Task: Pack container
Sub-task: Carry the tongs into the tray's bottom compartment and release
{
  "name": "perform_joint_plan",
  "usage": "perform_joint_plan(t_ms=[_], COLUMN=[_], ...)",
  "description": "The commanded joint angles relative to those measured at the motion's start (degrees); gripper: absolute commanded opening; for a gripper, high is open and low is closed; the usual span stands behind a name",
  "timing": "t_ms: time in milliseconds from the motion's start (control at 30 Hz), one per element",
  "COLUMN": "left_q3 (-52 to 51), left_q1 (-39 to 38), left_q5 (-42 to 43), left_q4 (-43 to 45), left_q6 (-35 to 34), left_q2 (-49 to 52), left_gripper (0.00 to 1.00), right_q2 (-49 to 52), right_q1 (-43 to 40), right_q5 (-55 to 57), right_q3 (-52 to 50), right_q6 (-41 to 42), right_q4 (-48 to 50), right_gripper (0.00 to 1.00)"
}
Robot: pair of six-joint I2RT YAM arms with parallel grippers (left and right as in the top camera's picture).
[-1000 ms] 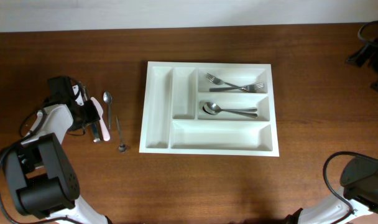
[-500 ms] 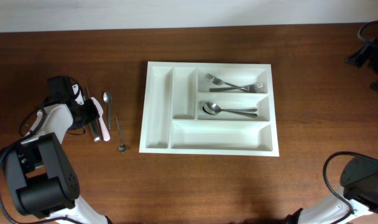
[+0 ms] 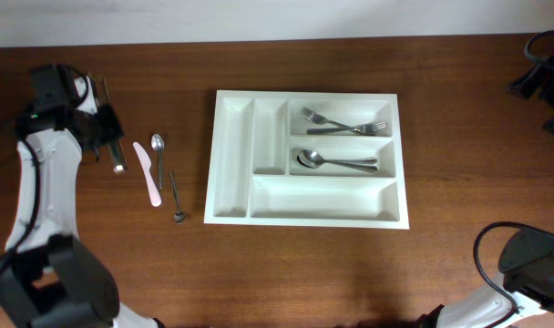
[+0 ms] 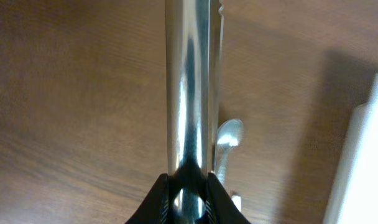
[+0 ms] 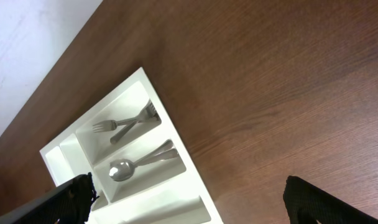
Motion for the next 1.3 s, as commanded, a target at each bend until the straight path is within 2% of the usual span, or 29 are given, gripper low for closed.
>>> perform_joint_plan(t_ms=[0,167,333,567,733,867,1167,1200,1233,1267], left_q3=[3.6,3.6,3.6,3.3,3.3,3.3,3.3,3.3,3.3,3.3], left_q1=[-4.9,-14.0,-25.9,-39.0,-45.9,-49.2,-52.8,-53.0,-53.2,-53.2], left_q5=[4.3,4.8,4.8,5.3,12.7,13.0,11.3,10.5,10.0,9.7], left_q4=[-3.4,-6.2,-9.4,-10.8,-12.4,-12.4,-12.1,-12.0,-11.7,-11.3], left_q6=[4.4,9.9,26.3,45.6,59.1,61.2,61.4,61.4,61.4,61.4], left_q2=[-6.0,-7.2,-7.0,-6.3,-3.3,1.4,11.9,11.9,11.9,11.8], left_gripper=[0.02,0.02,0.02,0.02,0.02,0.02,0.02,0.04,0.12,0.31], right_q2=[0.2,0.2,0.2,0.2,0.2,0.2,0.2,0.2,0.2,0.2], right_q1=[-0.1,-0.1,-0.1,-0.1,-0.1,-0.1,-0.1,-0.1,-0.1,-0.1], right_q5=[-0.9,-0.9,-0.9,-0.9,-0.9,-0.9,-0.9,-0.9,-0.9,-0.9], right_q3=[-0.3,-0.3,-0.3,-0.3,-0.3,-0.3,-0.3,-0.3,-0.3,-0.3], right_q6=[0.1,0.1,0.1,0.1,0.1,0.1,0.1,0.1,0.1,0.1], right_q4=[0.0,0.0,0.0,0.0,0.0,0.0,0.0,0.0,0.0,0.0], right_gripper=[0.99,0.98,0.99,0.99,0.99,0.99,0.99,0.99,0.99,0.99])
